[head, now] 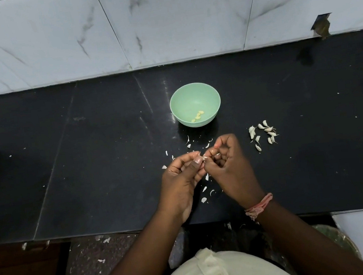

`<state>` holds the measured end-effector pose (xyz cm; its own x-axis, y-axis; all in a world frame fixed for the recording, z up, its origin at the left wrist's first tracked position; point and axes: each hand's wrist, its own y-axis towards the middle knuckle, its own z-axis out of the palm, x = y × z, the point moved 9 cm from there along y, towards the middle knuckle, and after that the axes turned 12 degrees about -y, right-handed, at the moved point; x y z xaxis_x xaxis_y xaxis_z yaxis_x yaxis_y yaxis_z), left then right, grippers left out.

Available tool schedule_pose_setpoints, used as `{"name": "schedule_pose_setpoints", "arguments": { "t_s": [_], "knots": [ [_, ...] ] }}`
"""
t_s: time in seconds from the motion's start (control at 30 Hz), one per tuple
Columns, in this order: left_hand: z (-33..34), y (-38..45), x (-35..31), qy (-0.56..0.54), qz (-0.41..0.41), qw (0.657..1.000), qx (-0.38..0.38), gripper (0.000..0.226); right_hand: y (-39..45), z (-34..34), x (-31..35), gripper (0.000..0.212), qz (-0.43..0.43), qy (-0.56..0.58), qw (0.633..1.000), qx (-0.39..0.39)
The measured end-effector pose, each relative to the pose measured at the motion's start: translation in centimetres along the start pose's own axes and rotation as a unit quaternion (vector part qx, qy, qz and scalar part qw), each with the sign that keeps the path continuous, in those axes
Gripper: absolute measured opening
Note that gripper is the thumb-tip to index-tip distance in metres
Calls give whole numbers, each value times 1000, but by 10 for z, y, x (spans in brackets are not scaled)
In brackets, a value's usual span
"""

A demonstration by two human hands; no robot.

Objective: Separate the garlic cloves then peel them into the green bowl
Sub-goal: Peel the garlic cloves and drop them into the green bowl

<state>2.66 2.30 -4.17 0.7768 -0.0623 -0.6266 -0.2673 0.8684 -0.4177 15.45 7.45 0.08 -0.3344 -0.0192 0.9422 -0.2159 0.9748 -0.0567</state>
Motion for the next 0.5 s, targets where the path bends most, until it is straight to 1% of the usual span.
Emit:
{"name": "schedule_pose_setpoints", "arguments": {
  "t_s": [0.07, 0.17, 0.23, 0.3, 0.43, 0.5],
  "knots": [
    [0, 1, 3, -30, -26, 999, 1, 30, 0, 3, -3, 34, 3, 16, 1000, 3],
    [-4, -1, 9, -83, -67, 994, -23, 24, 3, 2, -11, 32, 23, 43, 999, -12],
    [-8, -2, 12, -107, -78, 990, -45, 21, 4, -2, -17, 26, 34, 51, 998, -32],
    [-10, -3, 12, -116, -77, 988, -59, 20, 4, -5, -21, 18, 32, 26, 998, -46],
    [-14, -4, 11, -100, -80, 989, -74, 14, 1, -5, -21, 14, 33, -36, 997, -60],
    [-14, -4, 11, -96, -84, 989, -77, 12, 0, -8, -18, 23, 27, -80, 994, -75]
  ]
}}
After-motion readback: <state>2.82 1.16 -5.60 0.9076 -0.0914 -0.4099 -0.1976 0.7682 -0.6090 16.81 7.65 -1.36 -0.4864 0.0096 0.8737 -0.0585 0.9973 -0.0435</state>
